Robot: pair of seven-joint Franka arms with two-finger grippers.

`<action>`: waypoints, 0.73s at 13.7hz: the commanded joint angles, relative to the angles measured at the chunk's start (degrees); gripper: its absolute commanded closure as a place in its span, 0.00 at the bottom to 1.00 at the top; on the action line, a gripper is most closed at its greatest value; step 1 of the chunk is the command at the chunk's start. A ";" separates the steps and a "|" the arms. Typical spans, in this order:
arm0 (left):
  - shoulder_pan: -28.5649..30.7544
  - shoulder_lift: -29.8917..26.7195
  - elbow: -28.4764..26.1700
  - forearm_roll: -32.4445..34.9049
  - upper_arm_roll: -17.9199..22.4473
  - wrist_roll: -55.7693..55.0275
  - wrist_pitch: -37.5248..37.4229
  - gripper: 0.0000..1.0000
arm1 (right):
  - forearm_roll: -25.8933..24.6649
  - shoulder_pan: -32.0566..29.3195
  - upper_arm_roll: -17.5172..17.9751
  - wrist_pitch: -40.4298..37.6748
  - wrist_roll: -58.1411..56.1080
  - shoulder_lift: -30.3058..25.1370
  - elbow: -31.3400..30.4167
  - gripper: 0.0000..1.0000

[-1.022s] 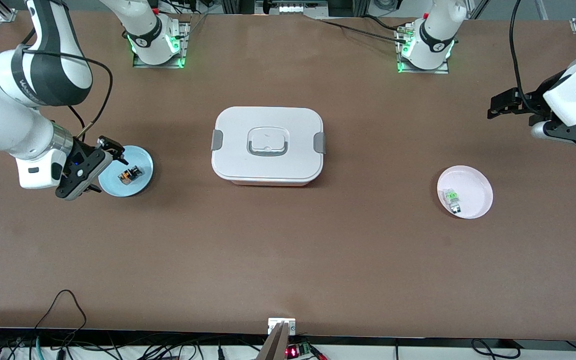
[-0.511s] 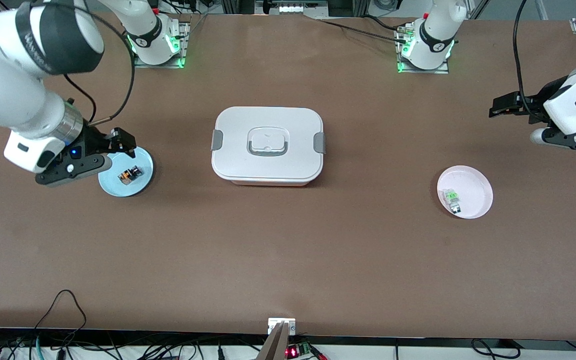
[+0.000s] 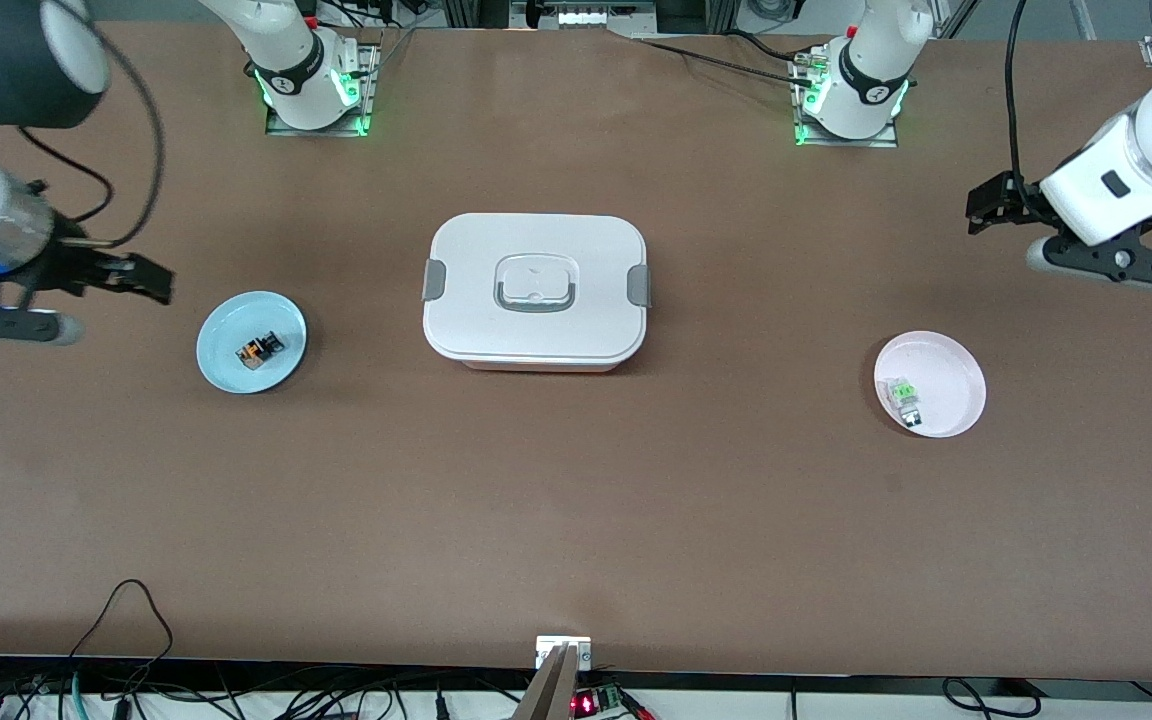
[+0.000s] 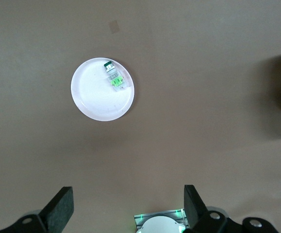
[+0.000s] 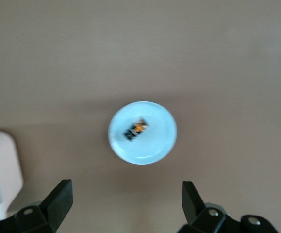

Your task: Transfer orange switch to right arm and place

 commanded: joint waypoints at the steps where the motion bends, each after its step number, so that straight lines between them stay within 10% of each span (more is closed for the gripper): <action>1: 2.00 -0.75 0.08 1.24 -0.32 -0.39 0.48 0.00 | -1.01 -2.19 -1.18 -1.52 0.21 -0.56 -0.75 0.00; 10: 2.62 -3.21 -0.19 2.04 -1.46 0.31 1.19 0.00 | 1.98 -2.20 -2.87 4.45 -9.37 -6.17 -8.13 0.00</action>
